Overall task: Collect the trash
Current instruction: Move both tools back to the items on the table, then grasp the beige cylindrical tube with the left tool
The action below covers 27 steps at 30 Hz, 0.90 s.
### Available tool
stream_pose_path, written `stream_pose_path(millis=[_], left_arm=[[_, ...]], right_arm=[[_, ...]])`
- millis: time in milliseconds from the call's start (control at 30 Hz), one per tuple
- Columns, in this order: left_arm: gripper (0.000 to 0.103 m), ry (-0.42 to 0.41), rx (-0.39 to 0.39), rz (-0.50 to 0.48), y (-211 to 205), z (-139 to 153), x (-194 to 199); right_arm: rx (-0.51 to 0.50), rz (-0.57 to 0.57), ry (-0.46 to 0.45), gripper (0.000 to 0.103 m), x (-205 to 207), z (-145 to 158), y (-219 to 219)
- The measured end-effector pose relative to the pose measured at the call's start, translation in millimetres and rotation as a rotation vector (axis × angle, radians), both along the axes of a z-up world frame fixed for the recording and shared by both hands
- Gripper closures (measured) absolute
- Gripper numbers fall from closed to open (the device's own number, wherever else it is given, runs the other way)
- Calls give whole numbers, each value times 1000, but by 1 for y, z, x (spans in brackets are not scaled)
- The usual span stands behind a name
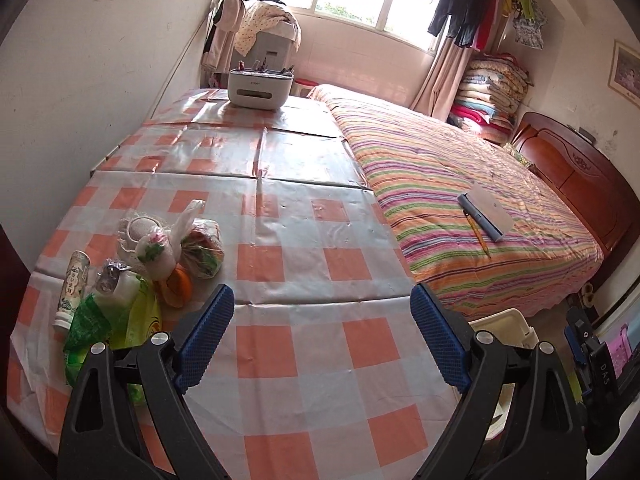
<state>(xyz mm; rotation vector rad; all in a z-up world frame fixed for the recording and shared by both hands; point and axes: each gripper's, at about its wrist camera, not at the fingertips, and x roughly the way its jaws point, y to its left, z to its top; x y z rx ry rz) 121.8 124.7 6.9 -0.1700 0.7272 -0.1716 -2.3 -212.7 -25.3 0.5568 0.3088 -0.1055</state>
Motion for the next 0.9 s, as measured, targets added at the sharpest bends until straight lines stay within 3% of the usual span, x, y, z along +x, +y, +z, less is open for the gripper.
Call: stream_pose_path(millis=[133,333,467,533,667,900], left_arm=[[15,61,39,126,59,0,13],[15,171,-13,348,164,-13,33],[16,260,6,452,208,-34,48],[17,311,10,465,219,-47,55],[38,389,61,487,228,-68,64],[39,468,81,462,232,-87,76]], right_arm=[[-6,25,19,35,6,-2,9],[-21,52,38,35,12,-3,19],[-34,70,58,35,18,-4,28],[-42,77,67,35,21,-5,31],[-59,86,83,35,25,-7,38],[-88,118,107,35,34,-9,54]])
